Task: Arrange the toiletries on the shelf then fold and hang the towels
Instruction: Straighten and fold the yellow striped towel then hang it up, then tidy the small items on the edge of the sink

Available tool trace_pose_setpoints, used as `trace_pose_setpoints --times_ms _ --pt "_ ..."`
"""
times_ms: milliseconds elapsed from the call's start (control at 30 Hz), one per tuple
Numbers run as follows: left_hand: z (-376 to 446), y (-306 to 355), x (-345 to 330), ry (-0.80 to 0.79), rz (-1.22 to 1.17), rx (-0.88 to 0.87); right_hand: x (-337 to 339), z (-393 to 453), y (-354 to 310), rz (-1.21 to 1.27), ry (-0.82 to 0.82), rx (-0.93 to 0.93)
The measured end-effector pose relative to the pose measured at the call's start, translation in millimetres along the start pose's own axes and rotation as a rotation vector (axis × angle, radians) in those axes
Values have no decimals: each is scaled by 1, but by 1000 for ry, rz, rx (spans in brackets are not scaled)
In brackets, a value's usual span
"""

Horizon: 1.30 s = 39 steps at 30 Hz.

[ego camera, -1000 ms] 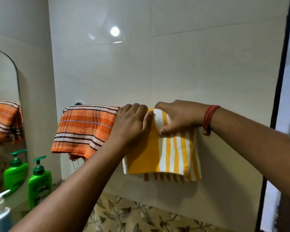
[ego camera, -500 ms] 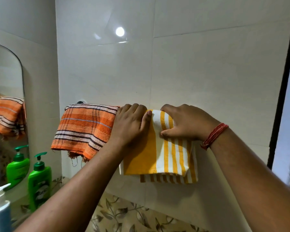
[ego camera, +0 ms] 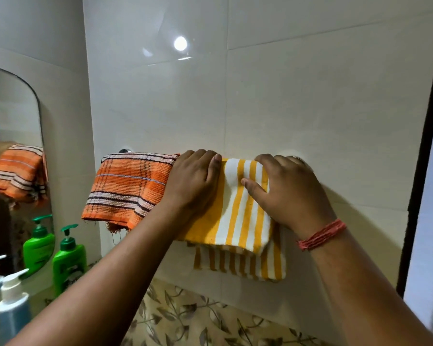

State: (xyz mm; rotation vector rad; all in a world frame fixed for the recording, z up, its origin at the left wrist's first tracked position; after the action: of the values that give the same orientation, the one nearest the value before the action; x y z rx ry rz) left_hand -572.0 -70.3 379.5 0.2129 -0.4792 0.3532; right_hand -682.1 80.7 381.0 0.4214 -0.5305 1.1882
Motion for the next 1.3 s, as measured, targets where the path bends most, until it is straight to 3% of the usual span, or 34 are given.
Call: trace_pose_setpoints --times_ms 167,300,533,700,1033,1300 --pt "-21 4 -4 47 28 -15 -7 -22 -3 -22 150 29" --pt "-60 21 -15 61 55 -41 -25 -65 -24 125 313 37" --pt "-163 14 -60 -84 58 76 -109 -152 -24 390 280 -139" --pt "-245 -15 -85 -240 91 201 -154 -210 -42 439 136 -214" --pt "-411 -102 -76 -537 356 542 -273 -273 -128 549 -401 -27" --pt "-496 -125 -34 -657 553 887 -335 -304 -210 583 -729 220"
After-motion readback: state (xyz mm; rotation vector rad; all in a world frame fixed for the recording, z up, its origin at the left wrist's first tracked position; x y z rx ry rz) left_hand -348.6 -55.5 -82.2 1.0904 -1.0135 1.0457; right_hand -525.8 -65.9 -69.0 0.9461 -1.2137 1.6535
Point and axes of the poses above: each hand's wrist, its own z-axis towards the middle knuckle, its own x-axis out of the back of the hand, y = z × x, the point moved 7 cm from there along z, towards the middle knuckle, and after that the axes turned 3 degrees about -y, right-handed, at the moved point
